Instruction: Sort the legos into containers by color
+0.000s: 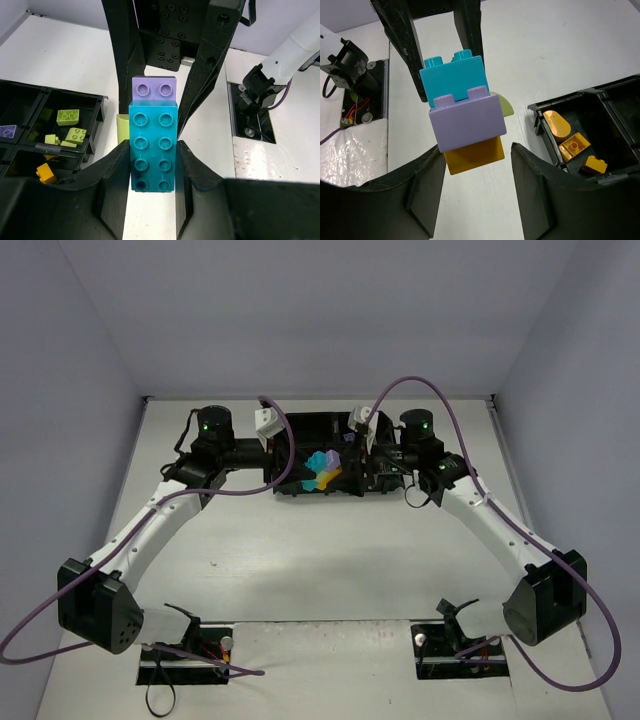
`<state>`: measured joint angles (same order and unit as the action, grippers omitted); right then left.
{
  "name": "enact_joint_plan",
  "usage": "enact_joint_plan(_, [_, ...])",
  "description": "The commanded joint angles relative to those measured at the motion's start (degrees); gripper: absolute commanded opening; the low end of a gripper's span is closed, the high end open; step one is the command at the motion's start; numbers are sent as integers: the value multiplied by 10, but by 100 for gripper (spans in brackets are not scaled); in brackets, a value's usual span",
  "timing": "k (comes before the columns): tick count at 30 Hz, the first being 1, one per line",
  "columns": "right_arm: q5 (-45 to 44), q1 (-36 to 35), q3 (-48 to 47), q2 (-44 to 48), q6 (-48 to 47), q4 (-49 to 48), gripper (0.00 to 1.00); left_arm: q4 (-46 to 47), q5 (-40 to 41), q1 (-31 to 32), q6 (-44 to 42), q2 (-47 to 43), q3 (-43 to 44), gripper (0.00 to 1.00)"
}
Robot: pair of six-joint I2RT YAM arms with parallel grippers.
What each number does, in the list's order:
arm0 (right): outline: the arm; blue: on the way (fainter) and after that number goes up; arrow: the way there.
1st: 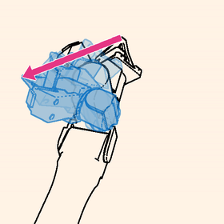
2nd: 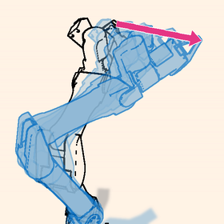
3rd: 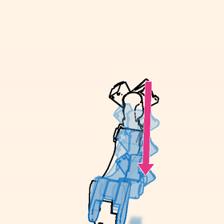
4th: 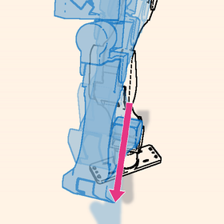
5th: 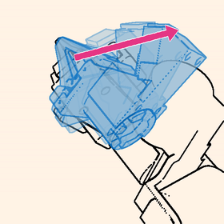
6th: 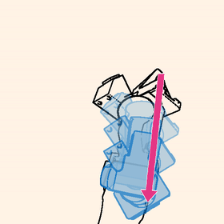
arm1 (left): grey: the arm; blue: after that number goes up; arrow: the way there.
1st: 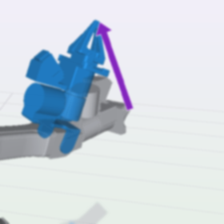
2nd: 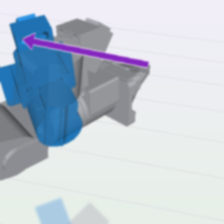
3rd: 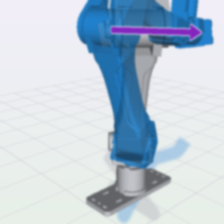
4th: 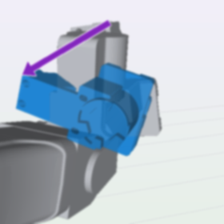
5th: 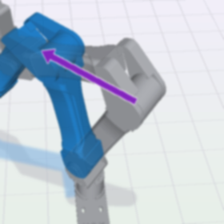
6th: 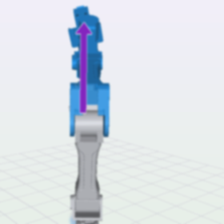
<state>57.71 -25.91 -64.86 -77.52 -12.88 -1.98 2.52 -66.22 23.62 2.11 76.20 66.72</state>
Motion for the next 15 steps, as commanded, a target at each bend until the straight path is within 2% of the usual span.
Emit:
enact_joint_plan(1, [28, 2, -10, 16, -12, -28, 50, 50, -30, -1, -11, -3, 17, 0])
enact_joint_plan(8, [43, 2, -25, 4, -14, -28, 49, 51, -38, -1, -10, 7, 17, 0])
enact_joint_plan(9, [47, 2, -26, 3, -14, -28, 47, 51, -38, -1, -10, 8, 17, 0])
enact_joint_plan(11, [52, 2, -27, 1, -15, -28, 40, 52, -38, -1, -11, 9, 18, 0])
enact_joint_plan(12, [52, 2, -27, 0, -16, -28, 31, 51, -38, -1, -11, 10, 18, 0])
enact_joint_plan(14, [52, 2, -26, -2, -18, -28, 21, 51, -38, -1, -11, 11, 19, 0])
enact_joint_plan(15, [52, 2, -26, -2, -19, -27, 11, 50, -38, -1, -12, 11, 20, 0])
